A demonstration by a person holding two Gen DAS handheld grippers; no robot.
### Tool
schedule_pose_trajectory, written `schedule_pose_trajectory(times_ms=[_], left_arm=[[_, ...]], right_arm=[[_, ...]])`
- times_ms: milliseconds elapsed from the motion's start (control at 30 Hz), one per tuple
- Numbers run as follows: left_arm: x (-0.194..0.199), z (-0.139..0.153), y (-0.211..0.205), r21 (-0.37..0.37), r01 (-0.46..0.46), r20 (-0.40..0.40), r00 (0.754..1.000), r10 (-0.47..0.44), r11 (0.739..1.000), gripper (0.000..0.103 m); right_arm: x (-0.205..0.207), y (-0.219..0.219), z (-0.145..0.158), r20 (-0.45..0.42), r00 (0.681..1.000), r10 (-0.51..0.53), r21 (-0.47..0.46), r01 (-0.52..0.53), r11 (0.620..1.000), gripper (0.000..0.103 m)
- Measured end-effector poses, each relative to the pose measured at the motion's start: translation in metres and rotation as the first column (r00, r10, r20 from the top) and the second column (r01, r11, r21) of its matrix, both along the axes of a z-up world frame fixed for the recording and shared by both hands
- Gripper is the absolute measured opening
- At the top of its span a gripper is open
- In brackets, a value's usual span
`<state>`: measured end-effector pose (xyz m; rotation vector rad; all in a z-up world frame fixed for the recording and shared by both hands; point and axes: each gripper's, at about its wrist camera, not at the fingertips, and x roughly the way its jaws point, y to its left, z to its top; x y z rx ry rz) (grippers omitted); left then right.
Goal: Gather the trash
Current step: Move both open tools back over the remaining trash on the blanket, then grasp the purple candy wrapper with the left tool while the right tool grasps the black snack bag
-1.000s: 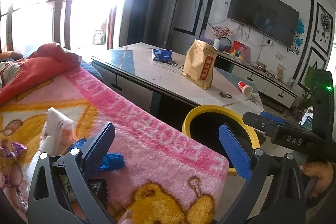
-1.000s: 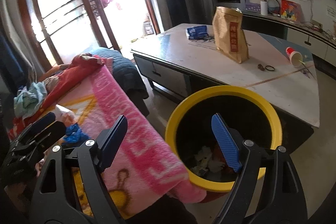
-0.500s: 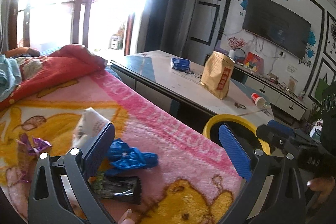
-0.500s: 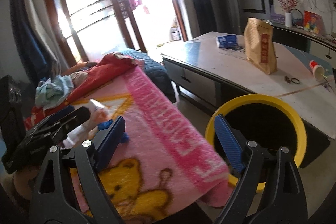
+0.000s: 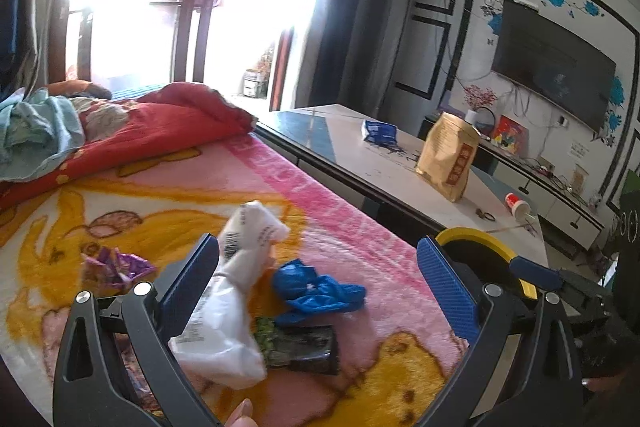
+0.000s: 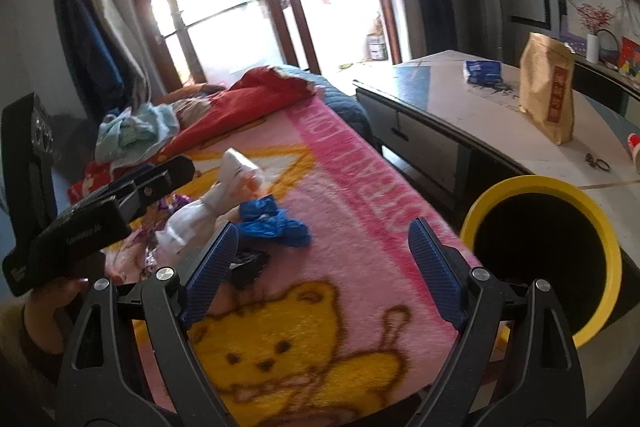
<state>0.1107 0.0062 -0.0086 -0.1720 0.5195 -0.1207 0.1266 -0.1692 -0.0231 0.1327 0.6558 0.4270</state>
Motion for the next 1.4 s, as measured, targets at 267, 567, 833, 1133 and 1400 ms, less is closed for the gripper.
schedule_pose_trajectory(times_ms=[267,567,833,1133,1400], left_arm=[[-0.007,-0.003,0.029,-0.006,-0.065,-0.006,0.998,0.065,0.998,0.096],[-0.015,-0.012,0.067,-0.008,-0.160,-0.030,0.987,0.160,0.987,0.096],[-0.025,-0.030,0.103,-0.017,-0.245,-0.086,0.966,0.242,0.969,0.096],[-0.032,-0.052,0.138,-0.047,-0.318,-0.154,0.939,0.308,0.947,0.096],[-0.028,-0.074,0.159,-0.081,-0.349,-0.225,0.919,0.324,0.934,0.083]], right_arm=[[0.002,0.034,-0.006,-0.013,0.995,0.095,-0.026,-0.096,0.995,0.079],[0.009,0.072,-0.025,-0.070,0.979,0.192,-0.087,-0.197,0.976,0.079],[0.018,0.095,-0.040,-0.112,0.963,0.246,-0.136,-0.260,0.956,0.079],[0.026,0.119,-0.054,-0.141,0.941,0.307,-0.177,-0.329,0.927,0.077],[0.028,0.133,-0.064,-0.162,0.931,0.328,-0.215,-0.358,0.909,0.076]])
